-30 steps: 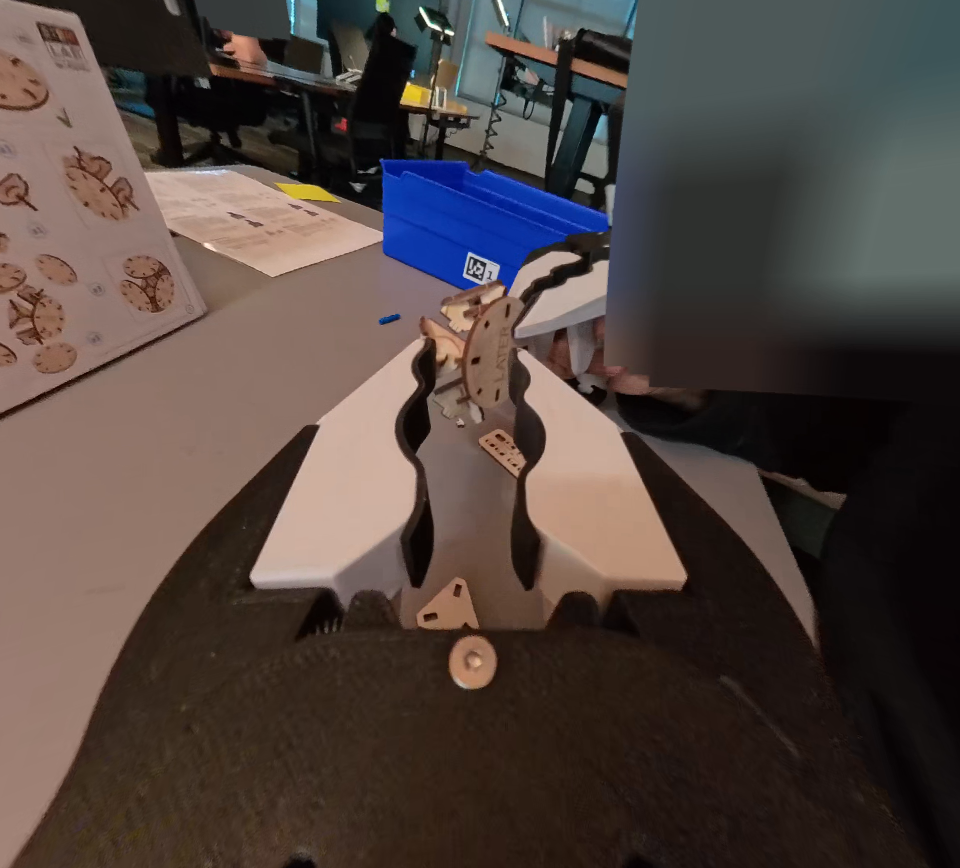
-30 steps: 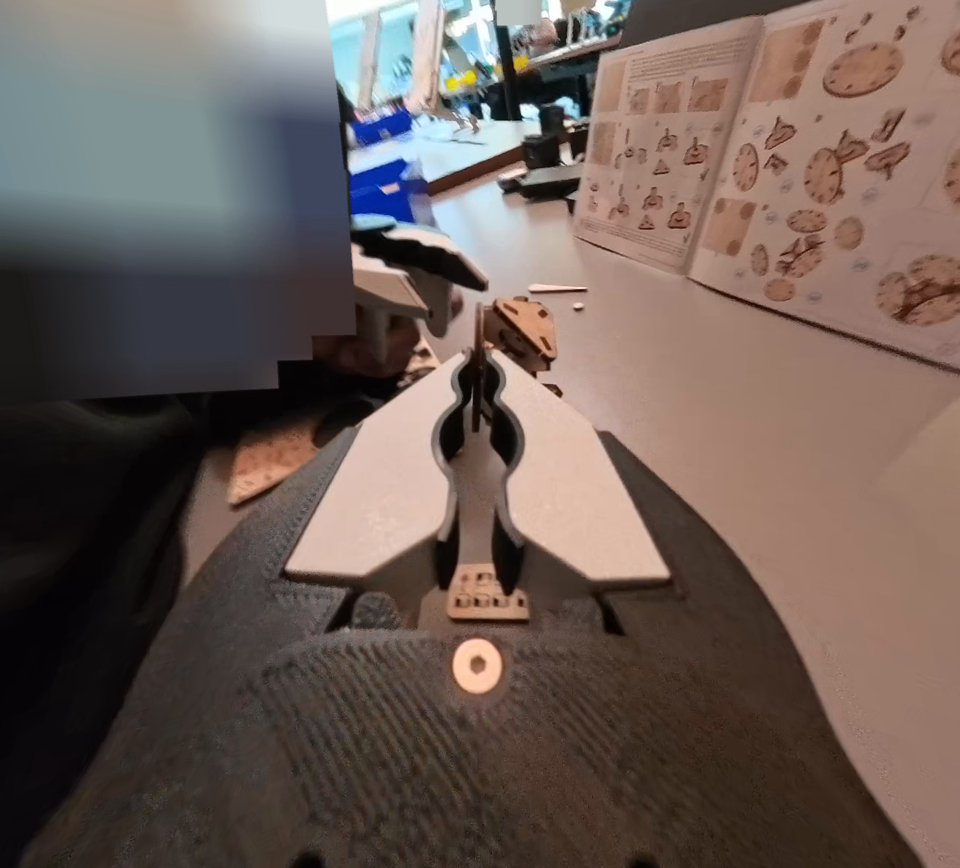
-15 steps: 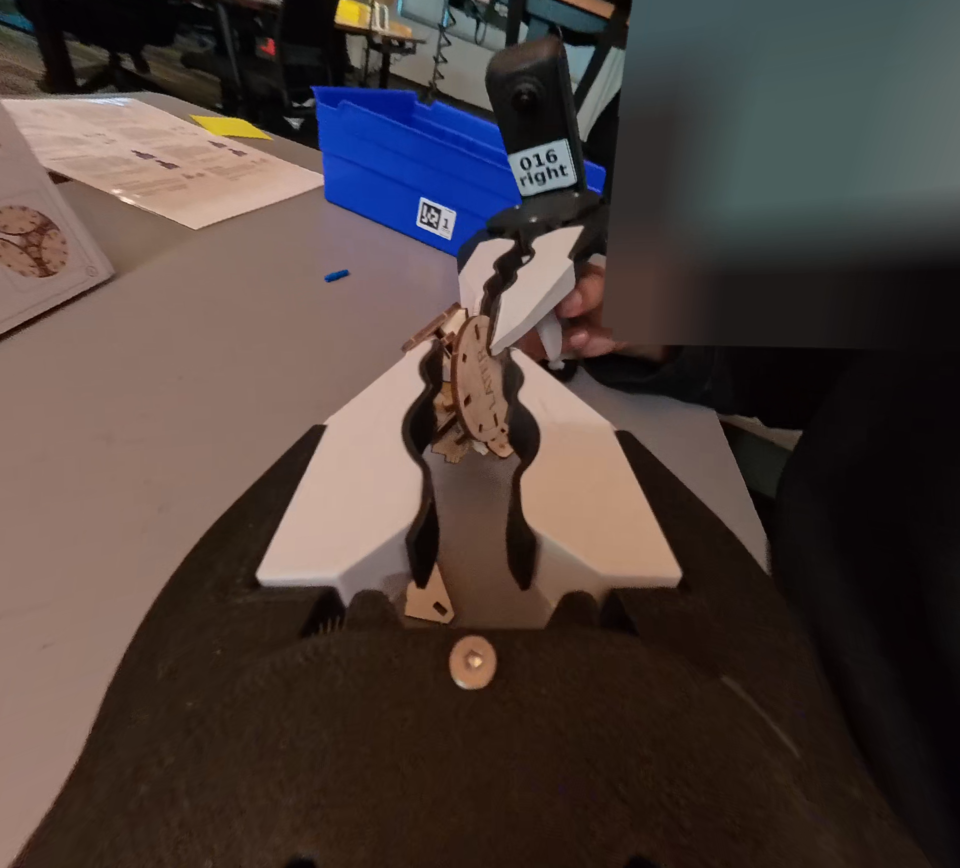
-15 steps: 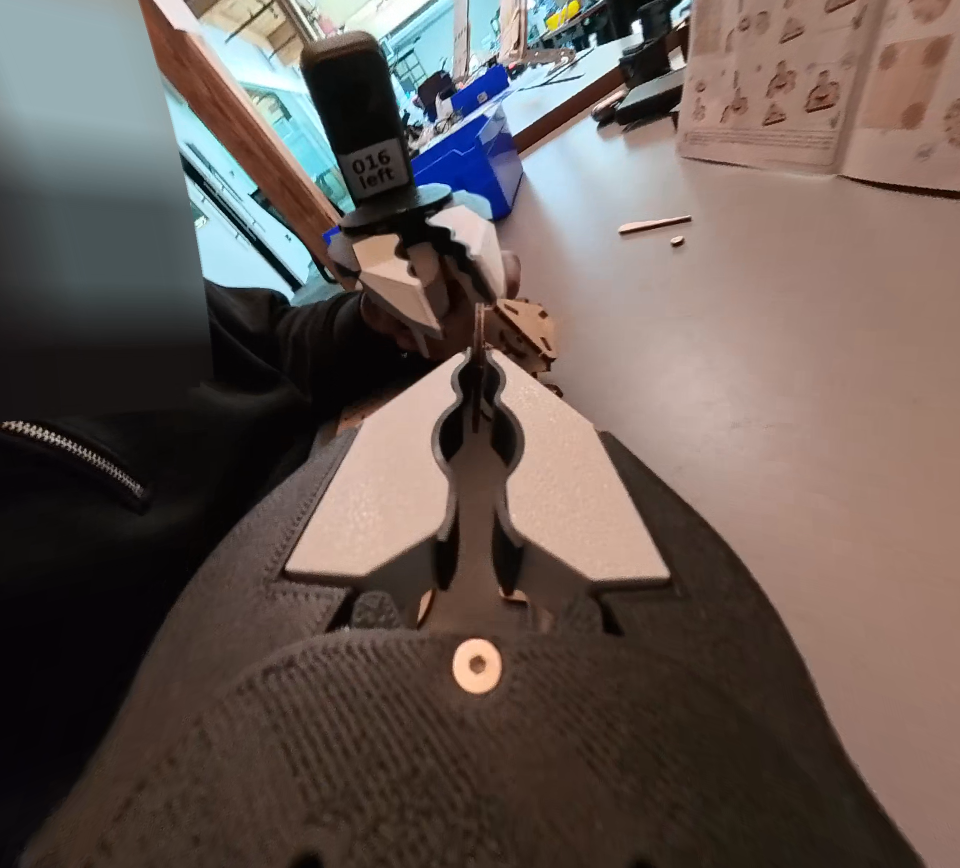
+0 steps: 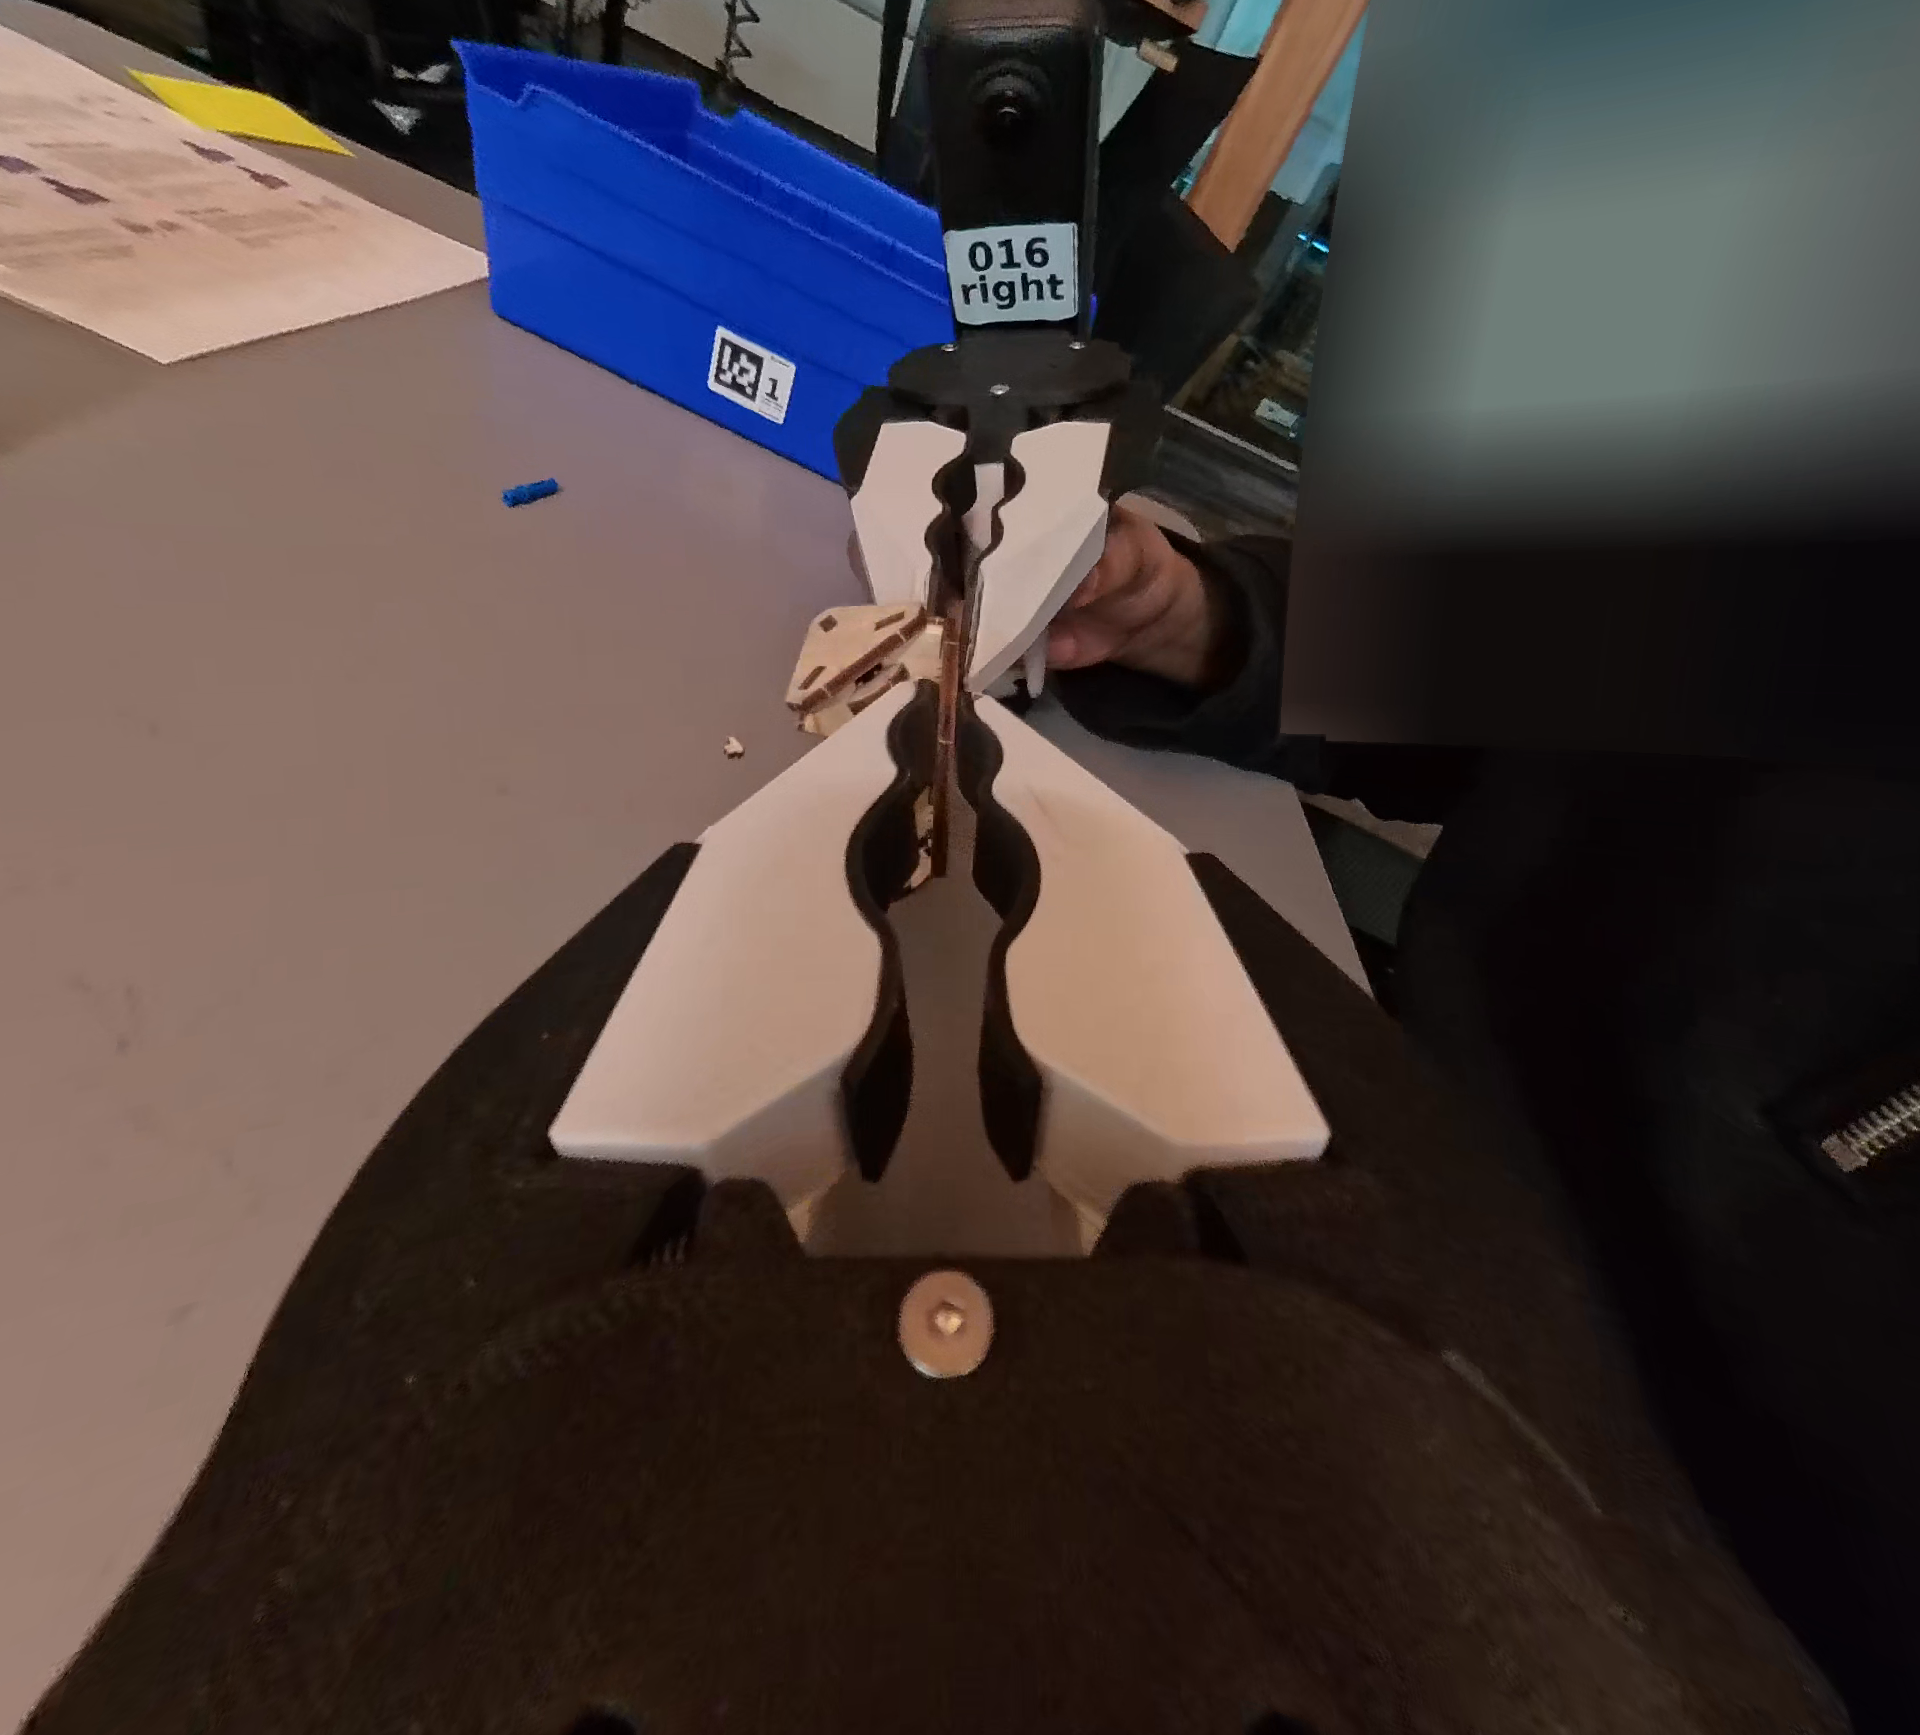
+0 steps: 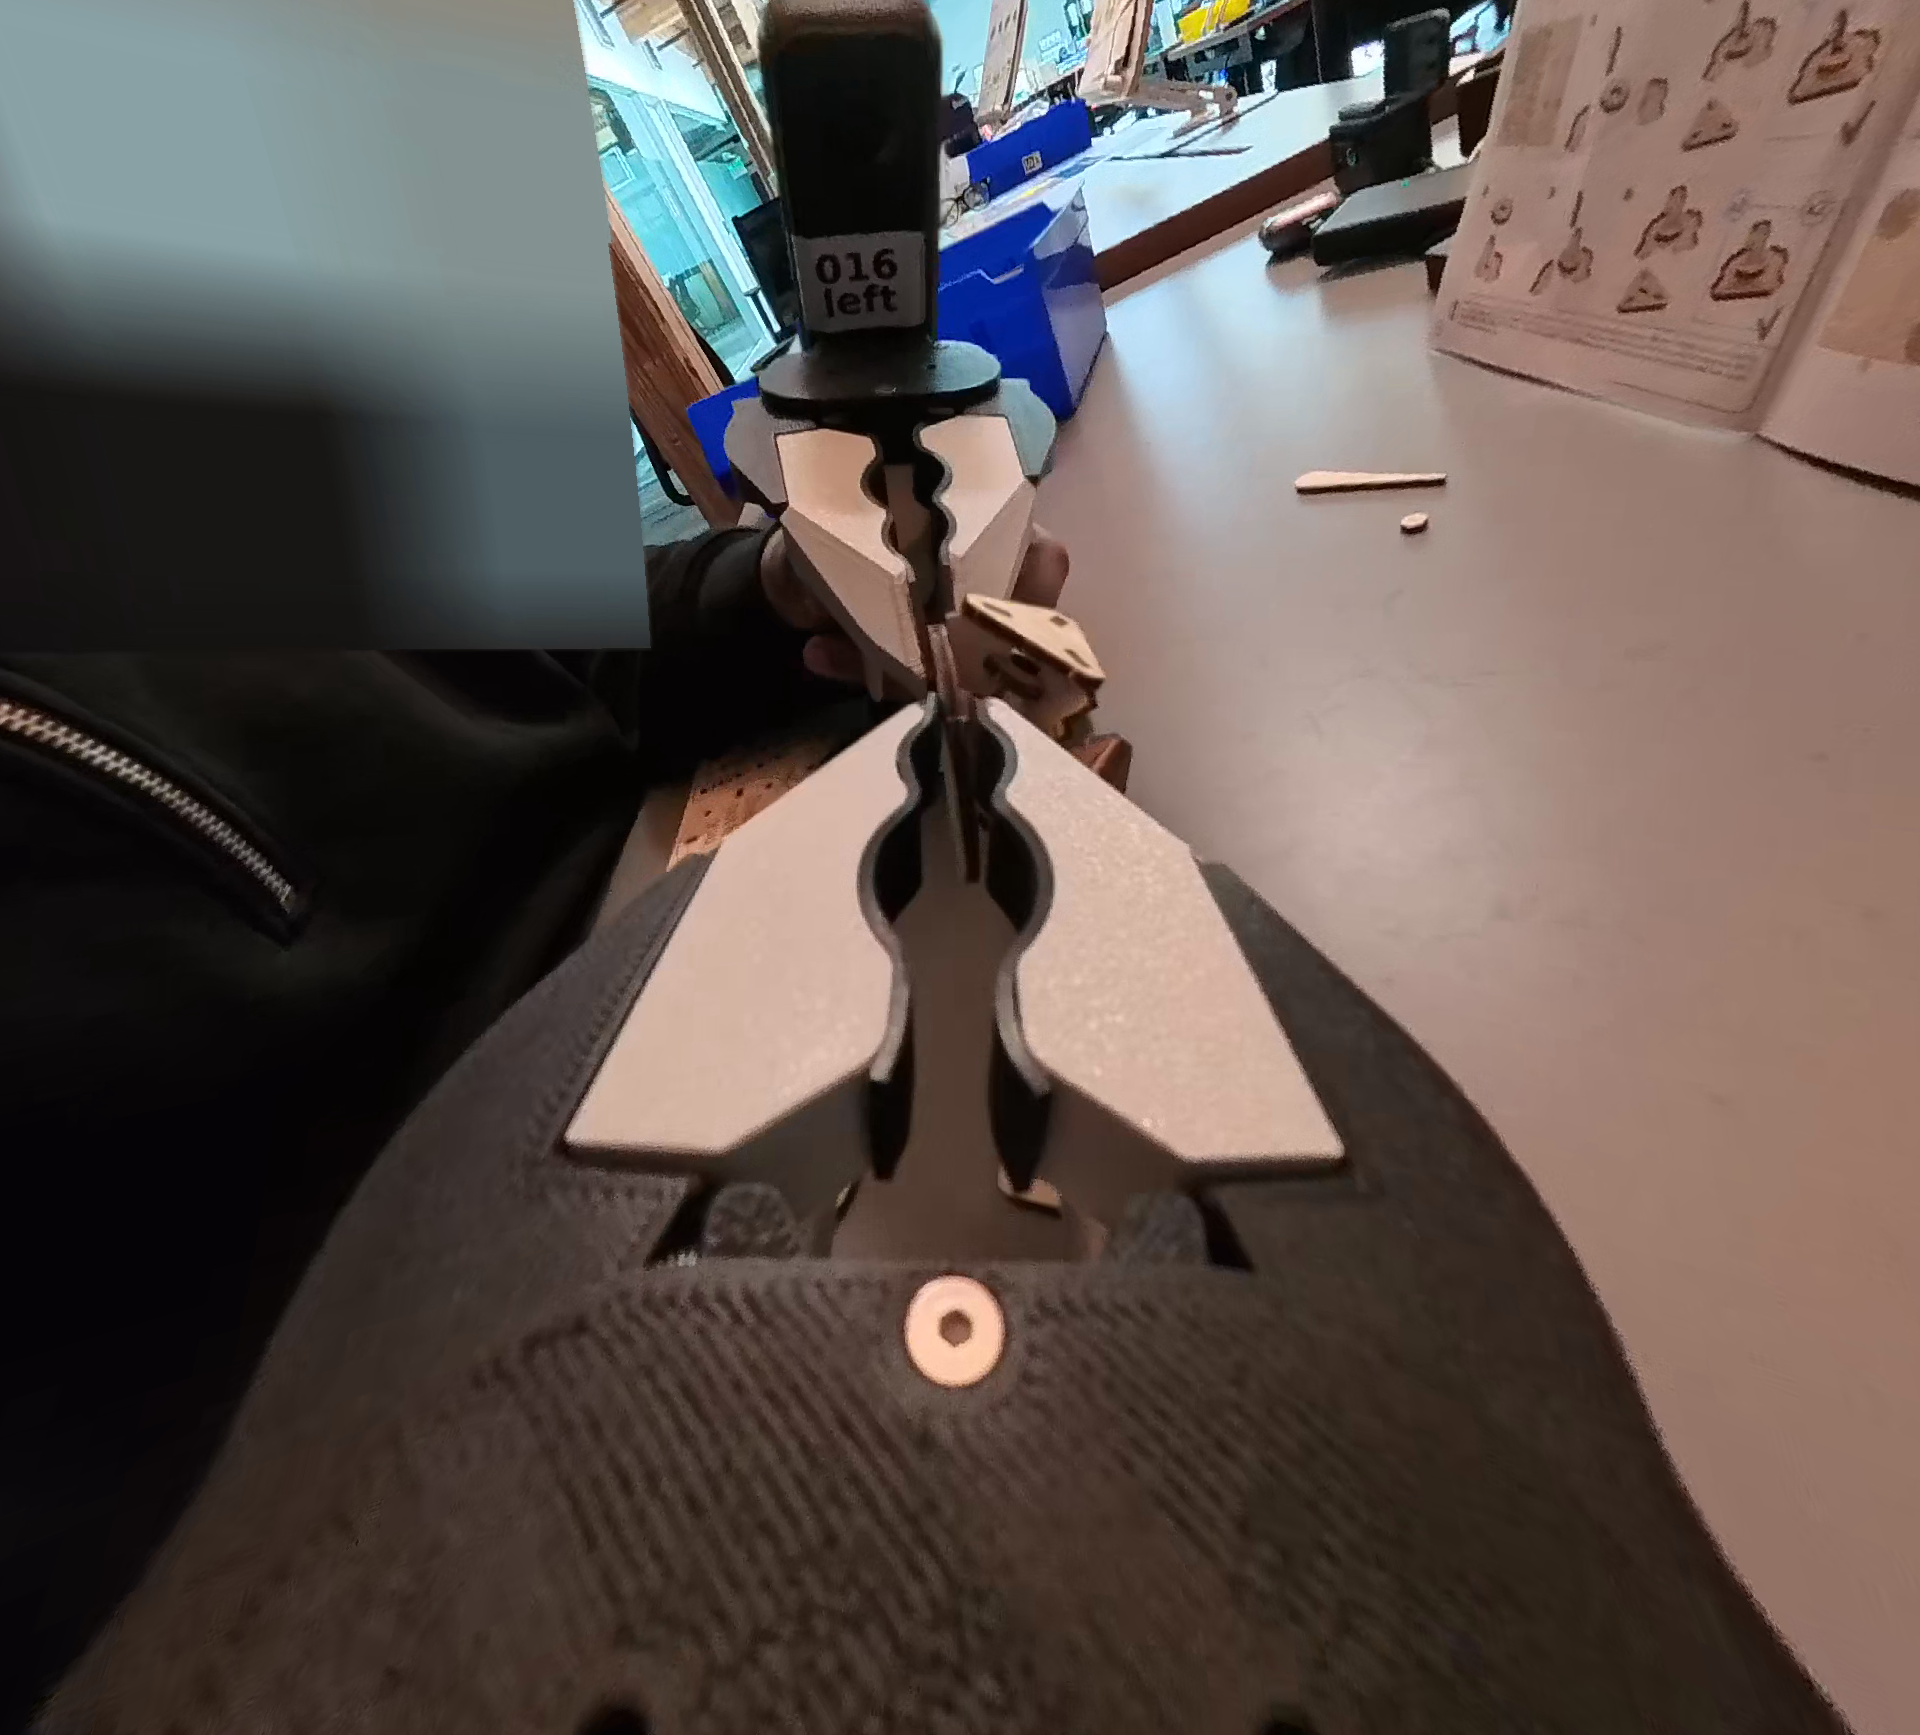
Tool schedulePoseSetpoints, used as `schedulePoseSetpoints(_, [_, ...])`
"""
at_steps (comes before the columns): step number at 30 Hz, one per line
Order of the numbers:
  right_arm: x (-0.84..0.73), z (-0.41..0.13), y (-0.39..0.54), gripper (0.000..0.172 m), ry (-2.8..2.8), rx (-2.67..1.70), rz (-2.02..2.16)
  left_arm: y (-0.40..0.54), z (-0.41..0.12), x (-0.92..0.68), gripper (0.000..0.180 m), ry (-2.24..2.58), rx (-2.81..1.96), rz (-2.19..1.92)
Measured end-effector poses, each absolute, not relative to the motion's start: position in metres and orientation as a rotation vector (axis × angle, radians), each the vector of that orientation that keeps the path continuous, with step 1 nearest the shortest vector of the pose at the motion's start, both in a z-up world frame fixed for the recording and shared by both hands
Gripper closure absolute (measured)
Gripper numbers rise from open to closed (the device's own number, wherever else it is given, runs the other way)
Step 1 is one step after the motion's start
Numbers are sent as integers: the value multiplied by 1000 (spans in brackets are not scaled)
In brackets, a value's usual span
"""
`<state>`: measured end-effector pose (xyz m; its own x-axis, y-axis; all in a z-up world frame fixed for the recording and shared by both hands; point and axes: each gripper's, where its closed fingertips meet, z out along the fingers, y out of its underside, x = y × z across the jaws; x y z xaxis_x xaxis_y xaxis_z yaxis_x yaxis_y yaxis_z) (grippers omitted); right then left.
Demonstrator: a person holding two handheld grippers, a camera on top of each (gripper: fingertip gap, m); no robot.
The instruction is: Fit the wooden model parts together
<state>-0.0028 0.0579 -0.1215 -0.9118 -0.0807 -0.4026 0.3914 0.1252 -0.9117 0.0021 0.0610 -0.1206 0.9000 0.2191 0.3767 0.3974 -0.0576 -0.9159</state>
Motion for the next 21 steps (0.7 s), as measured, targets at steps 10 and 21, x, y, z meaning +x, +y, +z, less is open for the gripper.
schedulePoseSetpoints(10, [-12,-110,64,170,2175,240,-2022,60,-129,-3,180,-419,-1784,126])
schedulePoseSetpoints(21, [-12,-124,60,167,2181,293,-1911,63,-137,-3,180,-405,-1851,200])
